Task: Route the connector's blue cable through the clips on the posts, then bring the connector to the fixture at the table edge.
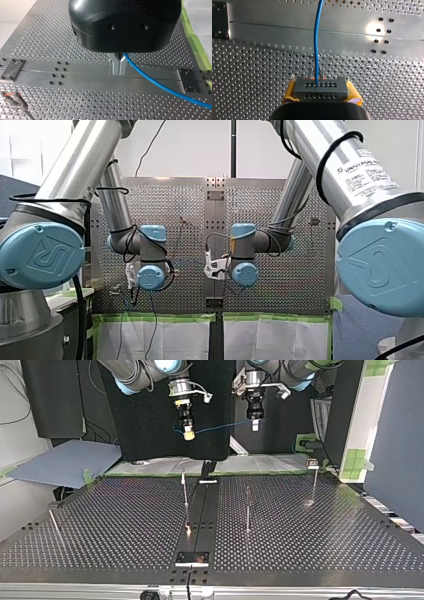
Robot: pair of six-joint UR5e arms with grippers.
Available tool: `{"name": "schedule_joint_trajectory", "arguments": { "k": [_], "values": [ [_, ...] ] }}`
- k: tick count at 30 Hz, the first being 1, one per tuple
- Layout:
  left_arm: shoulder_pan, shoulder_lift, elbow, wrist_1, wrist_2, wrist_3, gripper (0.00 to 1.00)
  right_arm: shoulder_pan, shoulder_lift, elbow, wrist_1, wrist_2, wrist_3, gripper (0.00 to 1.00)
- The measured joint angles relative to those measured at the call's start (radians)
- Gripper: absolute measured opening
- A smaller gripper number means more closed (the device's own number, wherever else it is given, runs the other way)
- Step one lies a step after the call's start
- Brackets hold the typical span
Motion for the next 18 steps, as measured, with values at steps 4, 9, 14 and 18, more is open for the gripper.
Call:
{"name": "schedule_joint_trajectory", "arguments": {
  "k": [4, 9, 14, 18],
  "values": [
    [0.000, 0.000, 0.000, 0.000, 0.000, 0.000, 0.00, 0.000, 0.000, 0.000, 0.000, 0.000, 0.000, 0.00],
    [-0.006, 0.011, -0.008, -0.011, 0.010, 0.011, 0.00, -0.006, 0.011, -0.011, 0.011, 0.011, -0.004, 0.00],
    [-0.010, 0.050, -0.014, -0.050, 0.021, 0.050, 0.00, -0.010, 0.051, -0.050, 0.051, 0.038, -0.007, 0.00],
    [-0.010, 0.082, -0.015, -0.082, 0.023, 0.082, 0.00, -0.011, 0.090, -0.066, 0.091, 0.043, -0.008, 0.00]
  ]
}}
